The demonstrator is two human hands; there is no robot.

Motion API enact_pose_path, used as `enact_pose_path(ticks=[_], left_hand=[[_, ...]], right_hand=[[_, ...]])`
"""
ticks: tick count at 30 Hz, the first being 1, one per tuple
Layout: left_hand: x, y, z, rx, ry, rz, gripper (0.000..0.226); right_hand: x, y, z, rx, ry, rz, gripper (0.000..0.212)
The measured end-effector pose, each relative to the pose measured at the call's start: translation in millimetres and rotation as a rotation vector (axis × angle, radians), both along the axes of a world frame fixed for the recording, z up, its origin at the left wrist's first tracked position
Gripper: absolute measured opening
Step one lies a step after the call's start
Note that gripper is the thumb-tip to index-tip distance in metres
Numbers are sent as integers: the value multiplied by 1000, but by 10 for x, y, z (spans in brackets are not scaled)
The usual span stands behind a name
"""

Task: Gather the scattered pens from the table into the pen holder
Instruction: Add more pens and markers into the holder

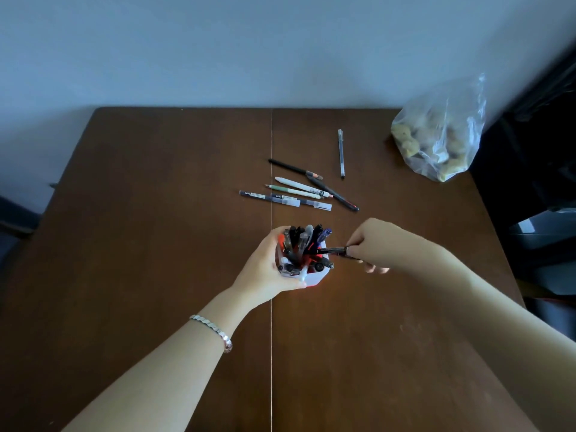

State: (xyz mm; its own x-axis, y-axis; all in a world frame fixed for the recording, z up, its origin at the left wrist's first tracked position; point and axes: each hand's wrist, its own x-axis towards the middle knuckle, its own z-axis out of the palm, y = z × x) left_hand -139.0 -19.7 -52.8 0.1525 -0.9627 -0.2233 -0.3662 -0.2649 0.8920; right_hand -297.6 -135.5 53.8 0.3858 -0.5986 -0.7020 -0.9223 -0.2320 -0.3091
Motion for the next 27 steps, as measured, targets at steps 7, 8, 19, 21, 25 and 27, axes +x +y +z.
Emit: enact_pose_path(ticks=[7,8,19,21,25,27], left_hand=[[10,-1,-71,23,-10,-9,79],[11,-1,-76,25,-8,-8,80],[5,2,-60,-8,-30,-12,81],[0,-5,-44,-11,-27,-10,78],[-19,-24,14,14,54,11,69],[-17,-22,8,9,45,8,71]], right_hand=[[75,0,-76,-3,-315,-197,21],[50,28,-84,-14,-332,-198,21],[-110,405,-173,-476,-506,-41,17],[-35,465,-284,-540,-494,18,20],[81,495,-529,-481,-386,157,25],[88,477,-529,-441,-429,120,28]])
